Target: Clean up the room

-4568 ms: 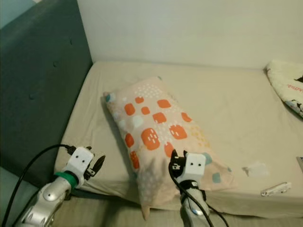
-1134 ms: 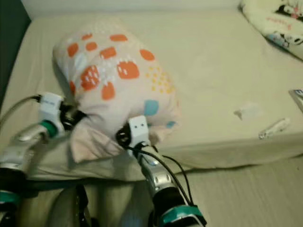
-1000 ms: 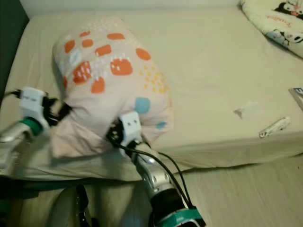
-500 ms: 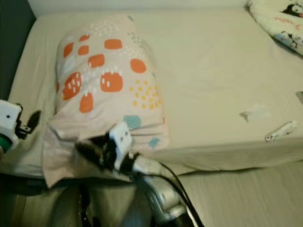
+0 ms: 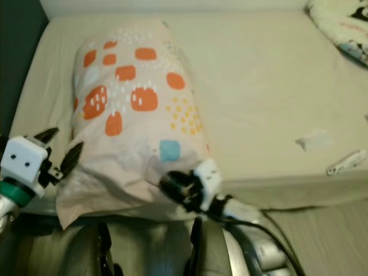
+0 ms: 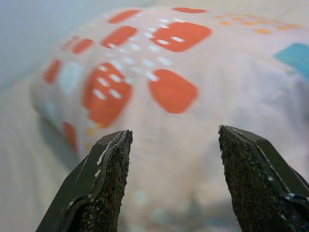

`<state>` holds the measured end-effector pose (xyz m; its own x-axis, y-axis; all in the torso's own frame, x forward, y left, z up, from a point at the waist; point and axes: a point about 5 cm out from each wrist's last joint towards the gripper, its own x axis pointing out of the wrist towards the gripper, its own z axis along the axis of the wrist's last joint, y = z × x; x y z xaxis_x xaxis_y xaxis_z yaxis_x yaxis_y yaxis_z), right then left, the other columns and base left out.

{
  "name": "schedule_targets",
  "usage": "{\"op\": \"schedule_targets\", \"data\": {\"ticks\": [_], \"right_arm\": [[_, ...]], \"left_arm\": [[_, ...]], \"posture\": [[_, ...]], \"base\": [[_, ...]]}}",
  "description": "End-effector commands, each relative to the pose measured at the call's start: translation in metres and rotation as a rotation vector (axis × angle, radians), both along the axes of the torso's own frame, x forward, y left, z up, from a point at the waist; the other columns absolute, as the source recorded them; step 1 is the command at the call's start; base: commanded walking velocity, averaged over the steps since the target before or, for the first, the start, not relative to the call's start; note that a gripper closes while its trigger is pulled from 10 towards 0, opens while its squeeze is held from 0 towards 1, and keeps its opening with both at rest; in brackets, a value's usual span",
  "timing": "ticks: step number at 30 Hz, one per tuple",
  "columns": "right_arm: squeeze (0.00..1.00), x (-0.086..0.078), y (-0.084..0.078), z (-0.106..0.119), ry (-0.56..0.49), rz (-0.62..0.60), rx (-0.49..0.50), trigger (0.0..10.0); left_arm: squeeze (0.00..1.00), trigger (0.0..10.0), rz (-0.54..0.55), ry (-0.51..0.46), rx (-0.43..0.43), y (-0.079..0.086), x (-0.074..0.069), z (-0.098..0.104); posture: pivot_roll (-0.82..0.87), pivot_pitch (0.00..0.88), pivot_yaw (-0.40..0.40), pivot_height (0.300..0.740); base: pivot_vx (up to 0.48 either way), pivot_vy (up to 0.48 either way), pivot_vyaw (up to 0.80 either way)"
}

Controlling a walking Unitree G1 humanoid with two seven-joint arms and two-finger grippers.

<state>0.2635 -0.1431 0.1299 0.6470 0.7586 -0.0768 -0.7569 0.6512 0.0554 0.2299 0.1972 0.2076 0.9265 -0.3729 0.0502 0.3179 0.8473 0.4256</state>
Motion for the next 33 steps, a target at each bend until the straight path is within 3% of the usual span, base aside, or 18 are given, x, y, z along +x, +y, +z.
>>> {"op": "schedule_targets", "data": {"ticks": [1,2,3,5,6,8,11,12,14,15,17,20,21,22,23,27,30,33], "right_arm": [[0.0,-0.003,-0.007,-0.007,0.005,-0.022,-0.052,10.0],[0.0,-0.003,-0.007,-0.007,0.005,-0.022,-0.052,10.0],[0.0,-0.001,-0.01,-0.01,-0.002,-0.047,-0.082,10.0],[0.0,0.004,-0.01,-0.011,-0.023,-0.087,-0.099,10.0],[0.0,0.012,-0.007,-0.011,-0.042,-0.137,-0.095,10.0],[0.0,0.027,0.009,-0.007,-0.079,-0.179,-0.078,10.0],[0.0,0.031,0.015,-0.005,-0.09,-0.184,-0.077,10.0],[0.0,0.035,0.021,-0.004,-0.098,-0.184,-0.071,10.0],[0.0,0.035,0.021,-0.004,-0.098,-0.184,-0.071,10.0],[0.0,0.038,0.027,-0.001,-0.104,-0.179,-0.054,10.0],[0.0,0.042,0.038,0.003,-0.12,-0.164,-0.048,10.0],[0.0,0.044,0.042,0.004,-0.127,-0.158,-0.053,10.0],[0.0,0.043,0.05,0.004,-0.135,-0.12,-0.064,10.0],[0.0,0.043,0.05,0.004,-0.135,-0.12,-0.064,10.0],[0.0,0.038,0.065,0.004,-0.139,-0.042,-0.059,10.0],[0.0,0.03,0.086,0.007,-0.148,0.051,-0.008,10.0],[0.0,0.029,0.089,0.008,-0.151,0.061,0.002,10.0],[0.0,0.027,0.111,0.018,-0.151,0.086,0.09,10.0]], "left_arm": [[0.0,10.0,-0.145,0.206,-0.018,-0.007,-0.012,-0.016],[0.0,10.0,-0.145,0.206,-0.018,-0.007,-0.012,-0.016],[0.0,10.0,-0.196,0.298,-0.032,-0.008,-0.016,-0.023],[0.0,10.0,-0.22,0.374,-0.02,-0.007,-0.016,-0.032],[0.0,10.0,-0.206,0.464,0.006,-0.002,-0.013,-0.045],[0.0,10.0,-0.125,0.6,-0.04,0.01,0.005,-0.067],[0.0,10.0,-0.09,0.645,-0.087,0.013,0.013,-0.074],[0.0,10.0,-0.047,0.659,-0.116,0.016,0.024,-0.081],[0.0,10.0,-0.047,0.659,-0.116,0.016,0.024,-0.081],[0.0,10.0,-0.002,0.659,-0.173,0.02,0.039,-0.085],[0.0,10.0,0.077,0.612,-0.326,0.028,0.073,-0.088],[0.0,10.0,0.095,0.585,-0.382,0.031,0.084,-0.086],[0.0,10.0,0.143,0.482,-0.343,0.04,0.097,-0.077],[0.0,10.0,0.143,0.482,-0.343,0.04,0.097,-0.077],[0.0,10.0,0.199,0.335,-0.264,0.053,0.11,-0.058],[0.0,10.0,0.207,0.23,-0.206,0.063,0.119,-0.033],[0.0,10.0,0.203,0.219,-0.197,0.064,0.12,-0.029],[0.0,10.0,0.184,0.186,-0.128,0.071,0.118,-0.02]], "posture": [[0.06,0.165,0.051,0.565],[0.06,0.165,0.051,0.565],[0.06,0.165,0.051,0.565],[0.06,0.168,0.056,0.565],[0.05,0.169,0.056,0.565],[0.05,0.17,0.054,0.565],[0.05,0.17,0.05,0.565],[0.04,0.171,0.05,0.565],[0.04,0.171,0.05,0.565],[0.04,0.169,0.045,0.565],[0.03,0.17,0.03,0.565],[0.03,0.17,0.03,0.565],[0.01,0.169,0.032,0.565],[0.01,0.169,0.032,0.565],[0.0,0.169,0.036,0.565],[-0.01,0.17,0.045,0.565],[-0.01,0.17,0.045,0.565],[-0.01,0.171,0.056,0.565]], "base": [[0.0,0.0,0.0],[0.0,0.0,0.0],[0.0,0.0,0.0],[0.0,0.0,0.0],[0.0,0.0,0.0],[0.0,0.0,0.0],[0.0,0.0,0.0],[0.0,0.0,0.0],[0.0,0.0,0.0],[0.0,0.0,0.0],[0.0,0.0,0.0],[0.0,0.0,0.0],[0.0,0.0,0.0],[0.0,0.0,0.0],[0.0,0.0,0.0],[0.0,0.0,0.0],[0.0,0.0,0.0],[0.0,0.0,0.0]]}}
